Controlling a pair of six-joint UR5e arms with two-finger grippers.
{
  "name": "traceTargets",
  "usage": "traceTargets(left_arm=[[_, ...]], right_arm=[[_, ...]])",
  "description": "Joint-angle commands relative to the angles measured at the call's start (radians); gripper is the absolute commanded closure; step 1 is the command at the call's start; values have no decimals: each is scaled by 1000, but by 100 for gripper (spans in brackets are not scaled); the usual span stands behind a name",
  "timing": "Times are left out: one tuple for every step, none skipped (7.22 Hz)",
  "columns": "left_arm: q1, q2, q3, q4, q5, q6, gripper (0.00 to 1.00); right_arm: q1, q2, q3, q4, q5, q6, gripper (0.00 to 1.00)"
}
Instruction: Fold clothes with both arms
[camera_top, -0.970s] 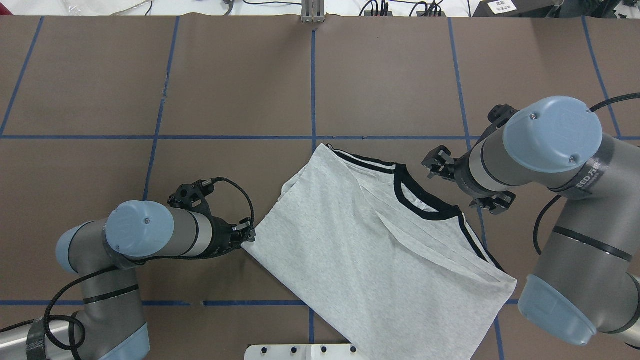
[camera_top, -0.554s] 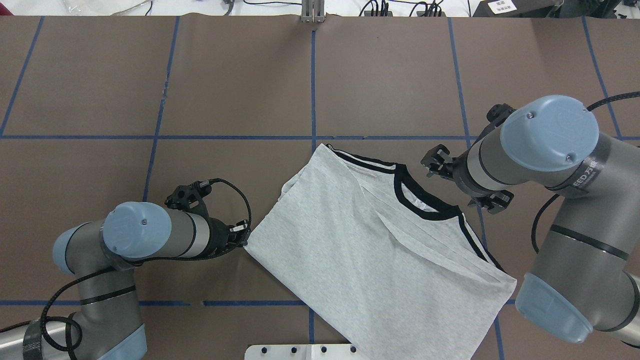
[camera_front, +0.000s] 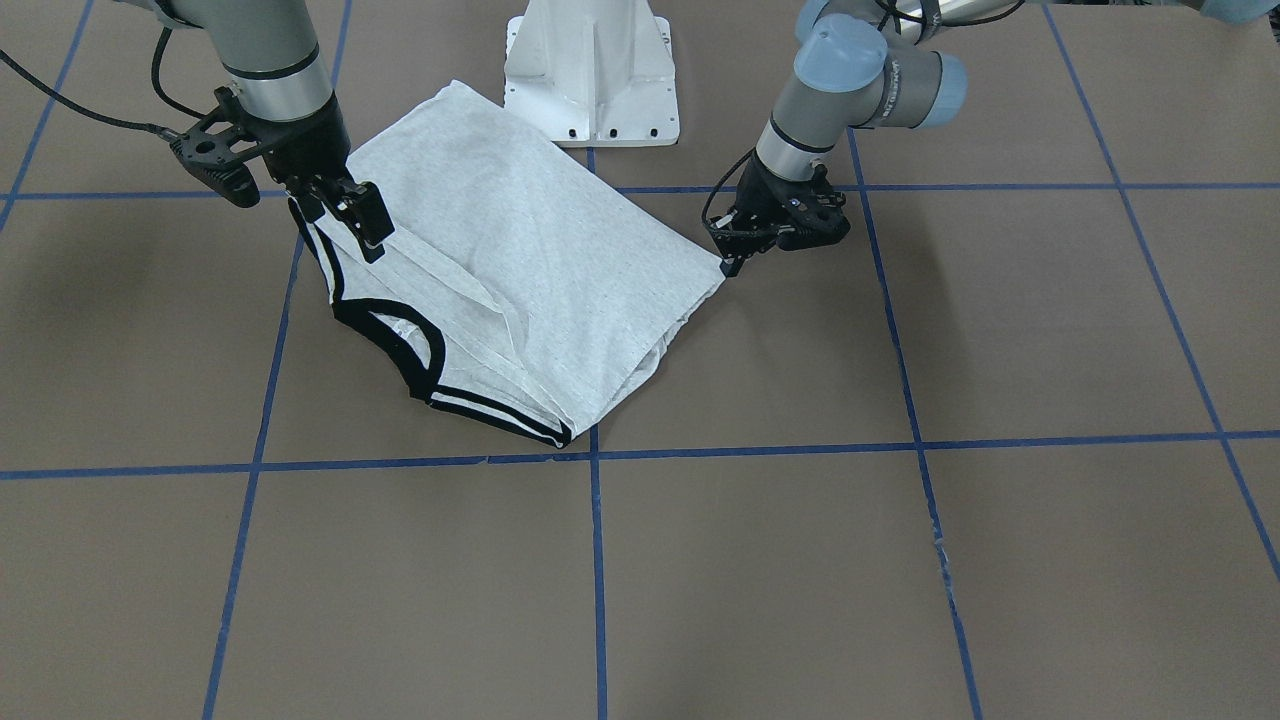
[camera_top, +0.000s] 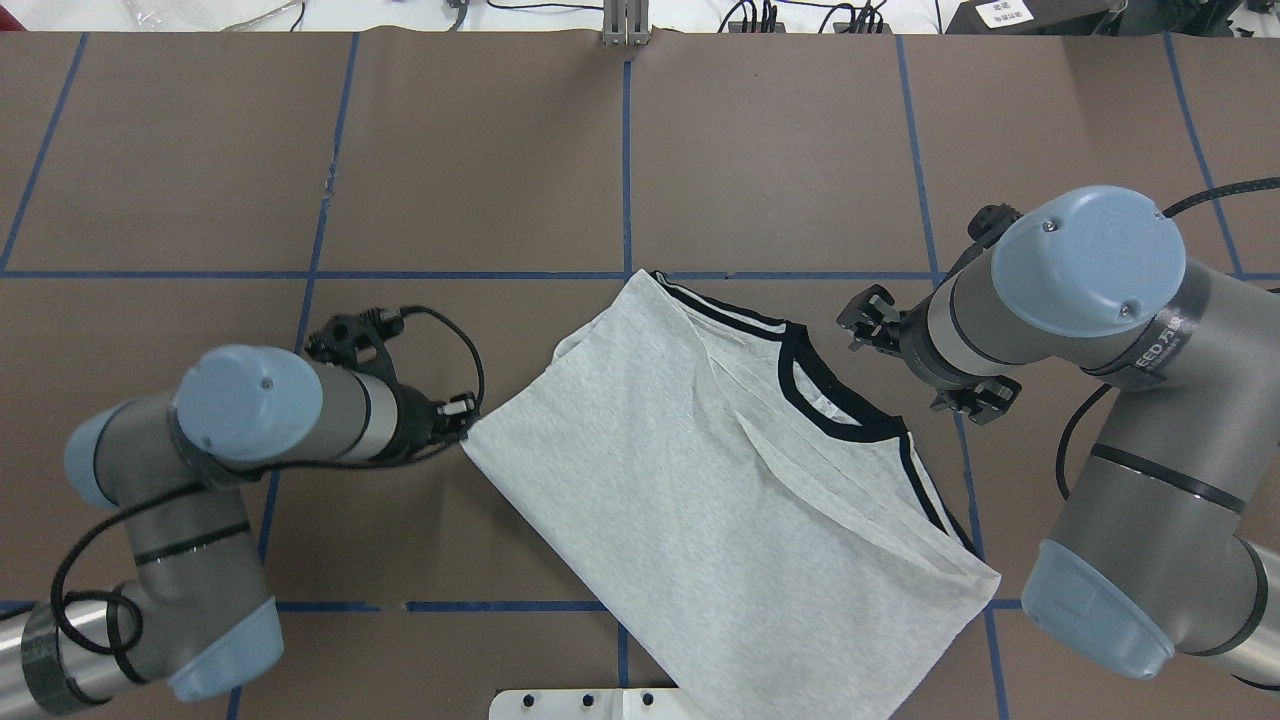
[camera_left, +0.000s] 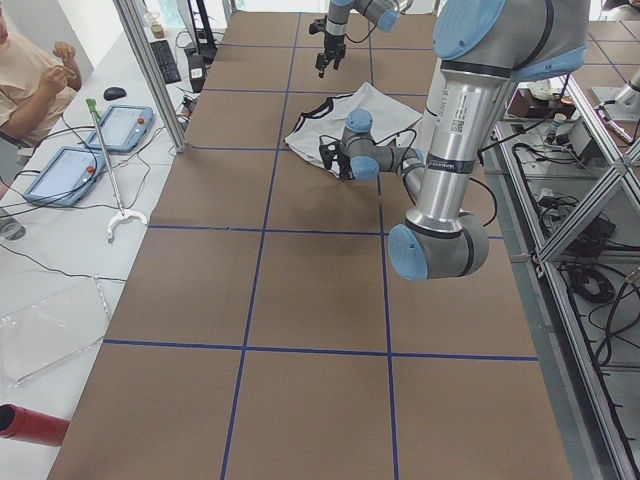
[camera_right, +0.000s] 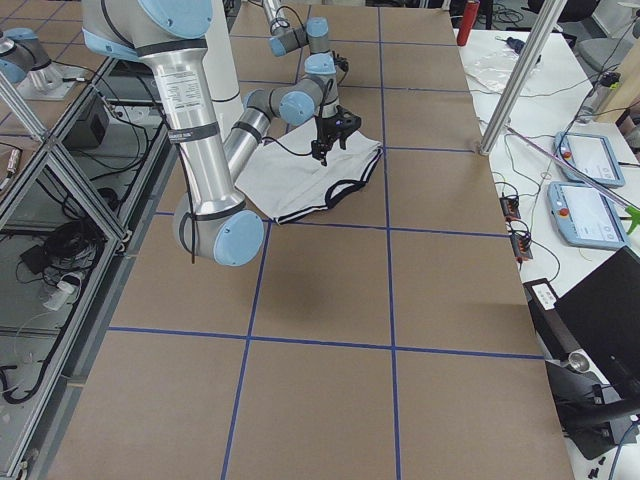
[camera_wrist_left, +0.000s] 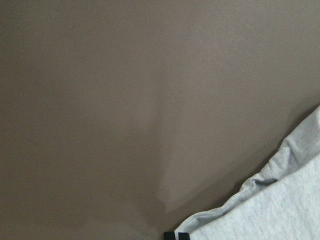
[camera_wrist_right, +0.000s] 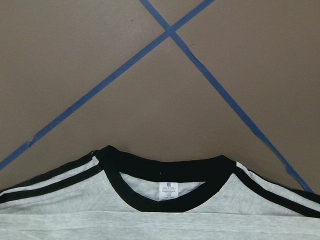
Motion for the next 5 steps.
traceTargets(left_arm=[[-219,-149,141,15,-40,124,100],[-281,-252,272,-14,-59,132,100],[-321,-367,467,-105,-59,130,100],[-343,-476,654,-213,-54,130,100],[-351,-603,859,-264,-22,130,100]], right_arm=[[0,20,0,0,0,-2,0],[2,28,0,2,-2,-2,0],[9,34,0,2,-6,-5,0],[14,40,0,2,-9,-9,0],[16,59,-6,2,-9,-9,0]])
